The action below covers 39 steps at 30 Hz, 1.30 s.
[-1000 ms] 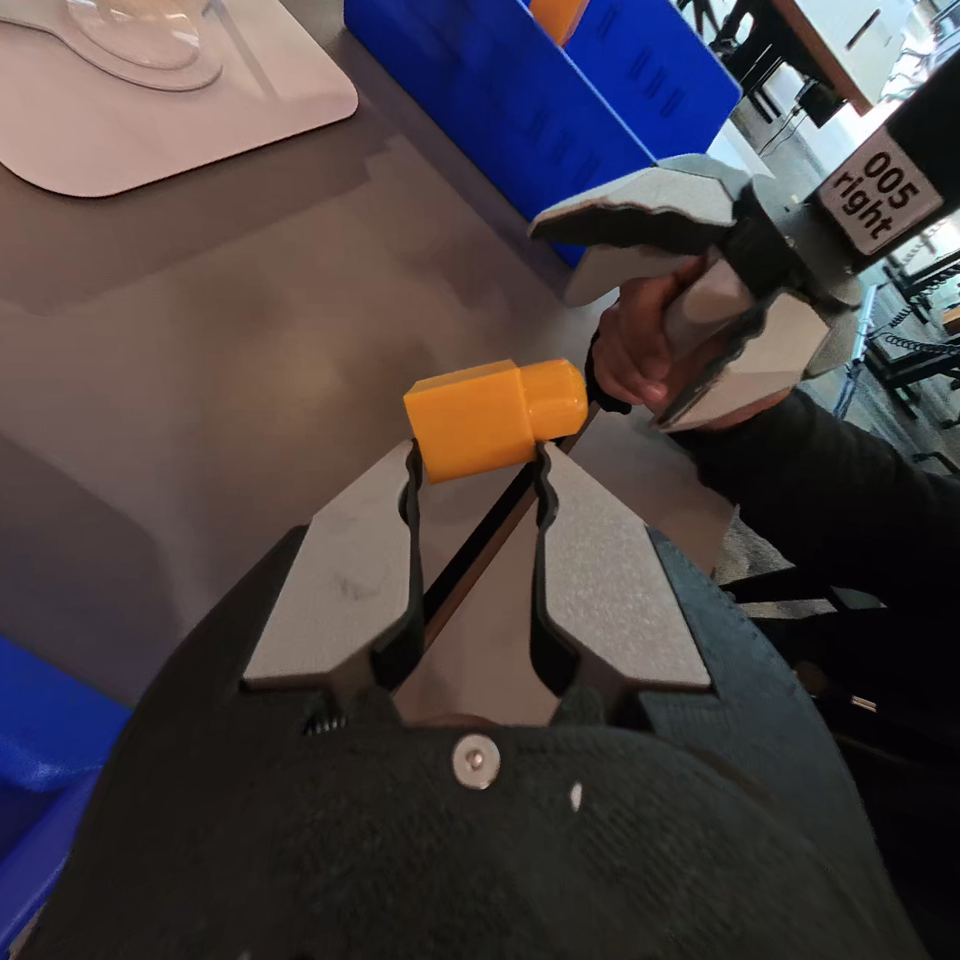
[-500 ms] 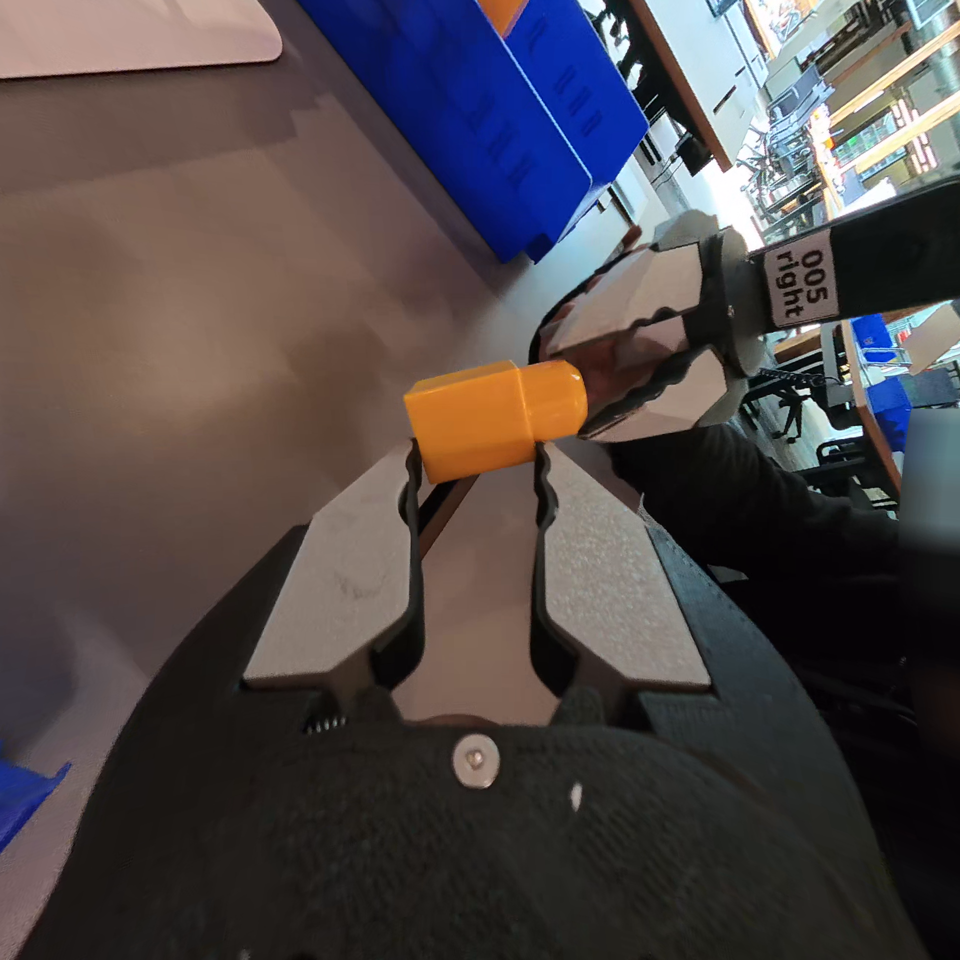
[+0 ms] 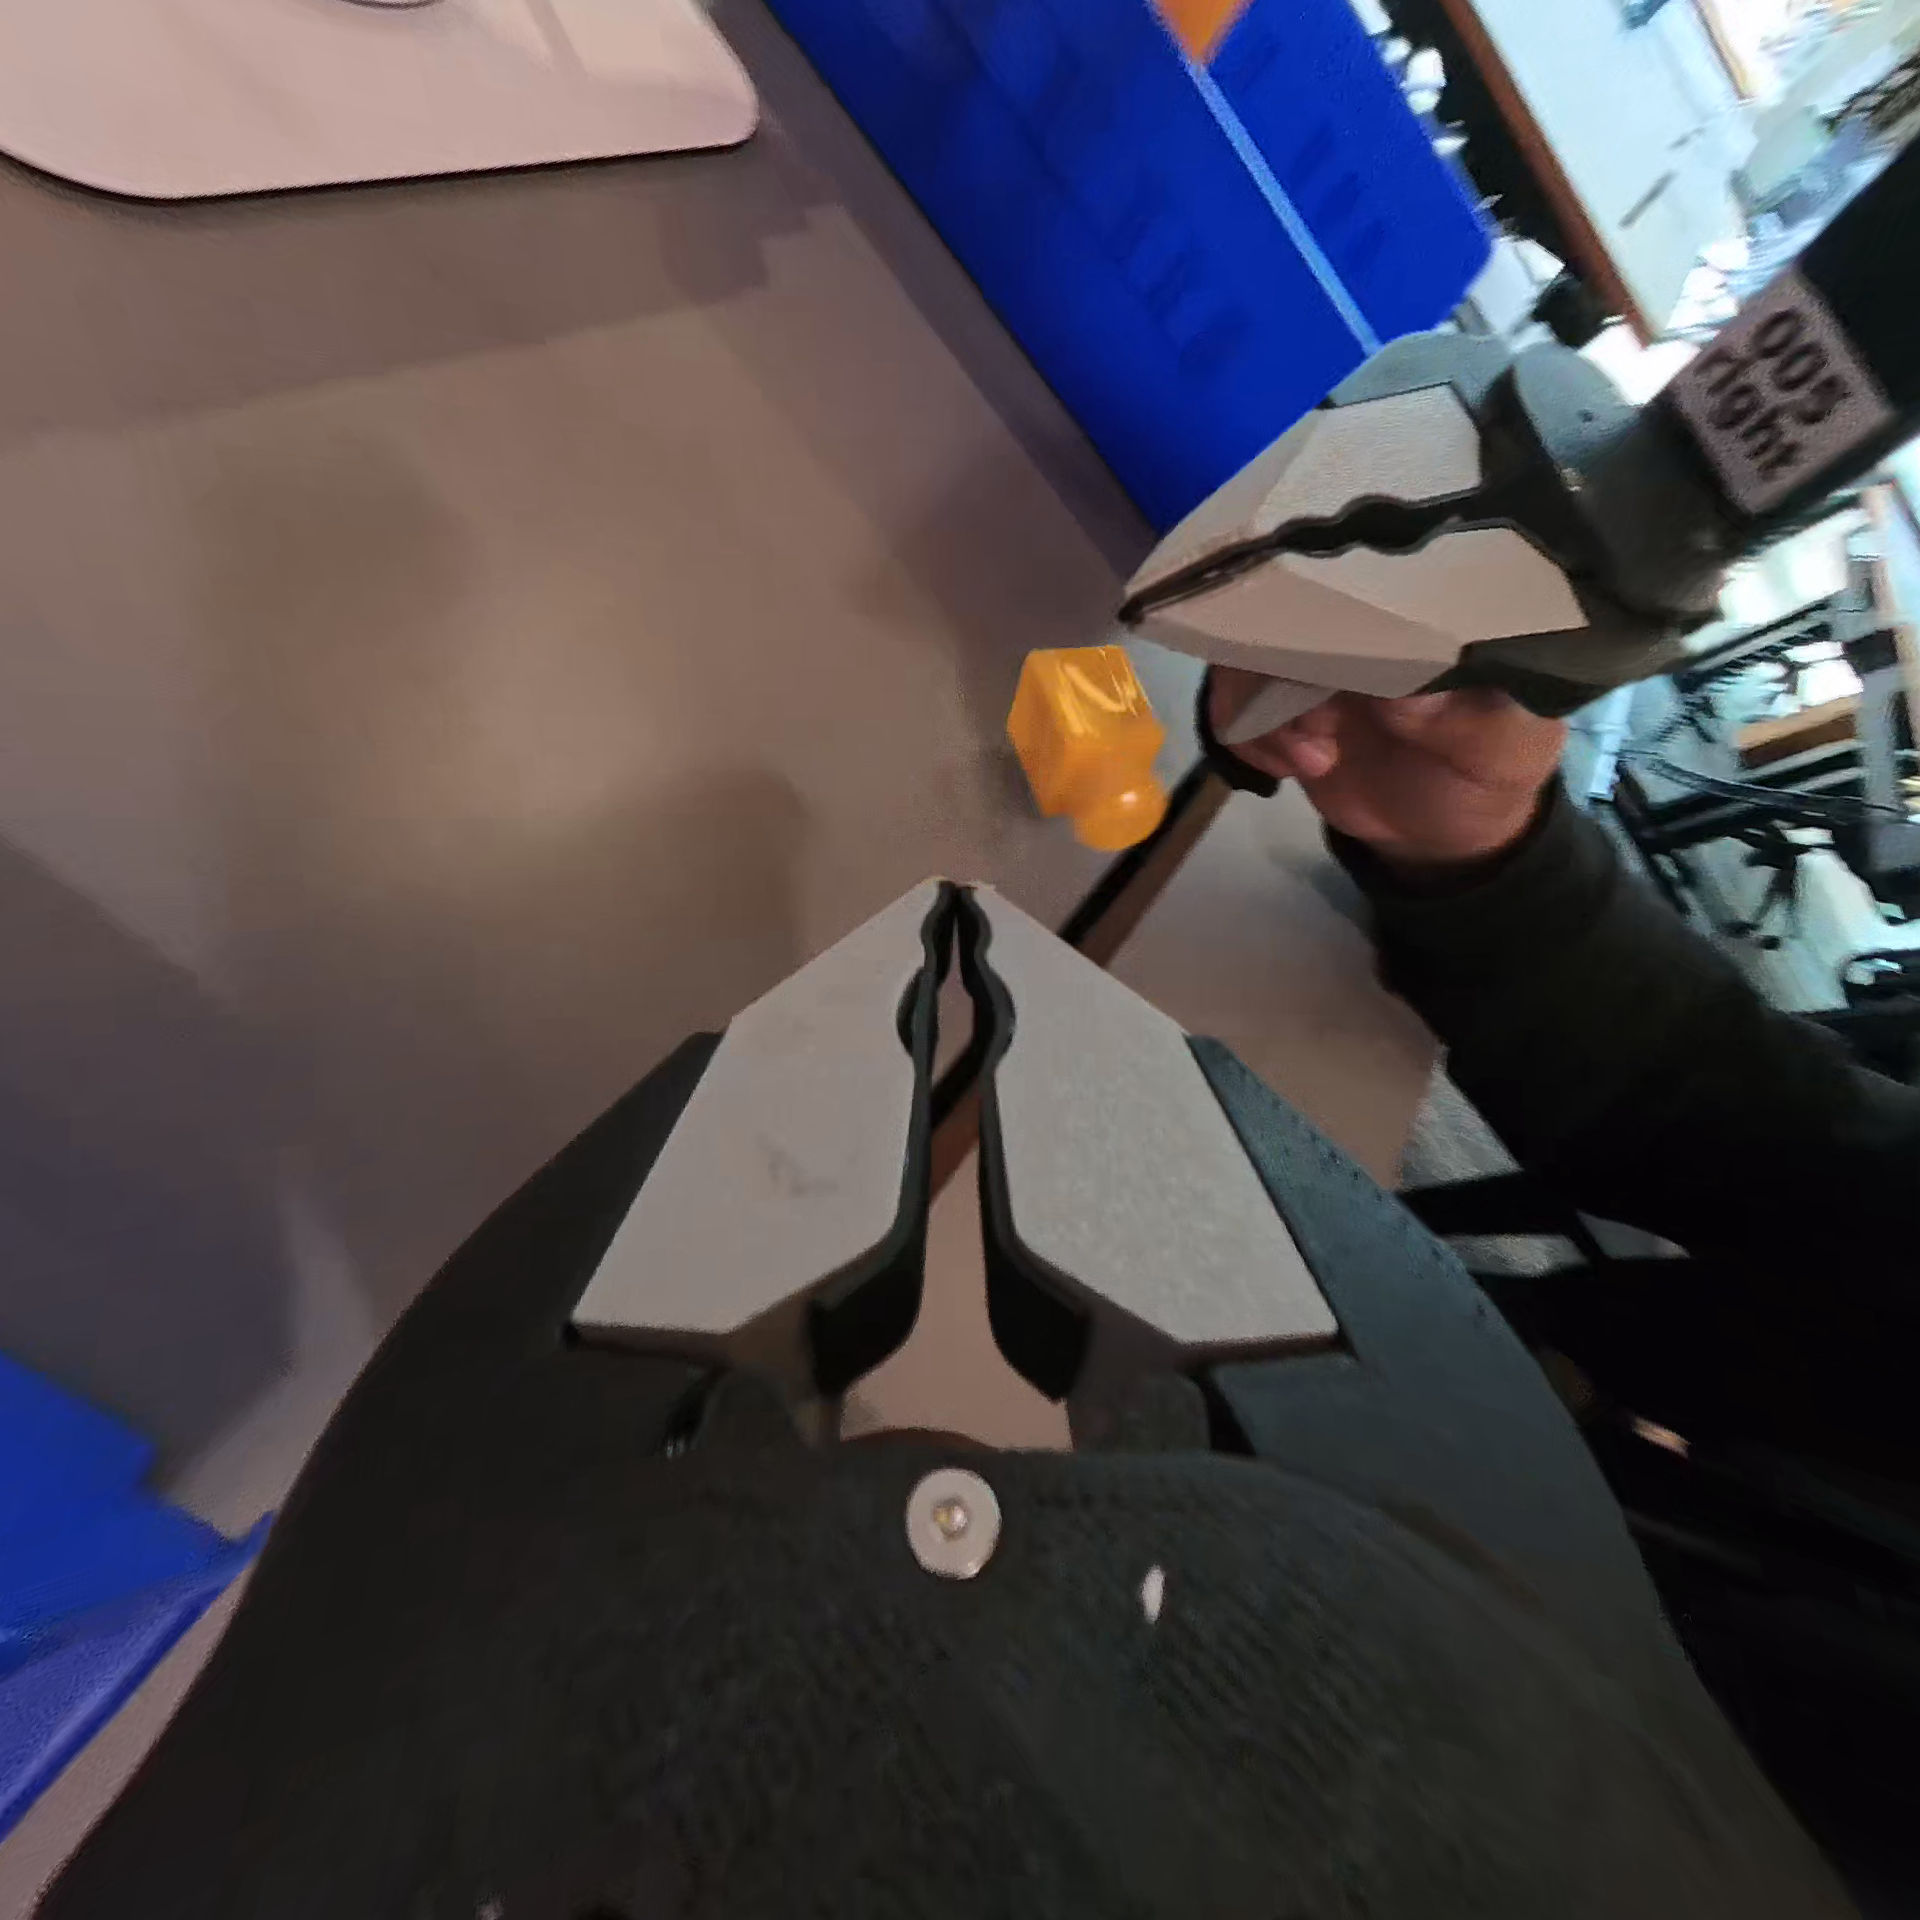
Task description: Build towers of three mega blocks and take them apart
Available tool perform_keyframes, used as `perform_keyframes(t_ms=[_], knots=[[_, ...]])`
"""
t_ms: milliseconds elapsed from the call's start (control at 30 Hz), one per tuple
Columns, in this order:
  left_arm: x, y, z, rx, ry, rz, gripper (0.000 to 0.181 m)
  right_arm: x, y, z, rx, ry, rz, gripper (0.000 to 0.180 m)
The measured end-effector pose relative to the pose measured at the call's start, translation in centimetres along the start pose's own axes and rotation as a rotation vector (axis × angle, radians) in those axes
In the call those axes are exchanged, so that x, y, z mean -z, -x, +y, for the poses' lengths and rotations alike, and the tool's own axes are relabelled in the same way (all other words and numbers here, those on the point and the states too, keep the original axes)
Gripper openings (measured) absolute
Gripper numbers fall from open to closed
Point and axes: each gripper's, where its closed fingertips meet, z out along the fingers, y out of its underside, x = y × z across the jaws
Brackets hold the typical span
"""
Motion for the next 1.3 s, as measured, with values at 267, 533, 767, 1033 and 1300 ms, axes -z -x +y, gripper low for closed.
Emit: perform_keyframes(t_ms=[267, 533, 767, 1033, 1300], knots=[[-3.3, 0.3, 2.2, -0.063, 0.082, -0.044, 0.007, -1.3, -2.1, 3.7, -0.064, 0.103, 0.004, 0.000], [-4.4, 0.3, 2.9, -0.192, 0.129, -0.107, 0.035, 0.1, -2.8, 2.1, -0.009, 0.132, 0.088, 0.028], [-6.9, -0.2, 3.1, -0.239, 0.113, -0.069, 0.042, 2.9, -5.7, 0.8, -0.006, 0.096, 0.214, 0.037], [-7.1, 2.2, 2.9, -0.363, 0.062, -0.196, 0.041, 5.9, -6.3, 3.1, 0.037, 0.291, 0.136, 0.056], [-5.6, 6.1, 0.7, -0.573, -0.009, -0.570, 0.042, 6.6, -4.1, 6.1, 0.184, 0.484, 0.043, 0.060]])
